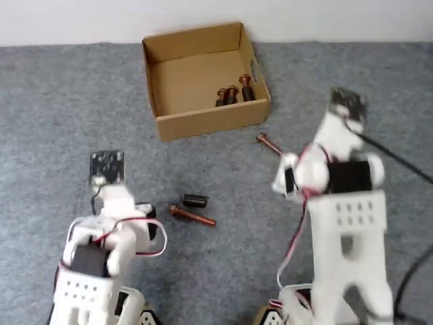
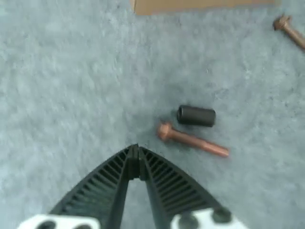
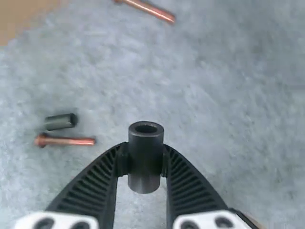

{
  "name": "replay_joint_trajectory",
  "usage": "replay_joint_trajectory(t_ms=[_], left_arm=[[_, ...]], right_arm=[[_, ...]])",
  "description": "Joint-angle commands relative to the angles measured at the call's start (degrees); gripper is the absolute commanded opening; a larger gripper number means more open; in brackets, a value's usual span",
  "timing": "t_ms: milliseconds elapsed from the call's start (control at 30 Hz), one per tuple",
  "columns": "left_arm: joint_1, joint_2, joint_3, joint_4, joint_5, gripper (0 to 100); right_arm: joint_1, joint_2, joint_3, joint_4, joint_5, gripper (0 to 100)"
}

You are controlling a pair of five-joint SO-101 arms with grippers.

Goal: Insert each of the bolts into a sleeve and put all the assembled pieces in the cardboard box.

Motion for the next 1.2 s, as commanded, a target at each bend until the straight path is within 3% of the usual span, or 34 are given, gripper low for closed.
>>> replay_joint_trajectory(t_ms=[0,133,267,567,767,1167], left_arm=[[4.31,15.03,-13.76,8.0,5.8,1],[8.09,27.87,-24.04,14.07,11.52,1],[9.32,37.1,-28.35,14.42,19.78,1],[9.05,50.81,-30.2,9.41,22.15,2],[9.32,55.56,-30.11,4.66,22.33,12],[9.41,64.26,-30.11,-5.45,22.33,12]], right_arm=[[4.35,-11.56,8.26,-1.8,-0.7,0.8],[9.45,-22.64,16.53,-3.38,-0.44,0.8],[12.79,-32.31,24.35,-3.47,-0.44,0.8],[15.78,-46.81,32.0,-4.26,-0.35,0.8],[15.87,-48.13,33.76,-4.26,-0.35,0.8],[15.87,-47.96,33.76,-4.18,-0.26,0.8]])
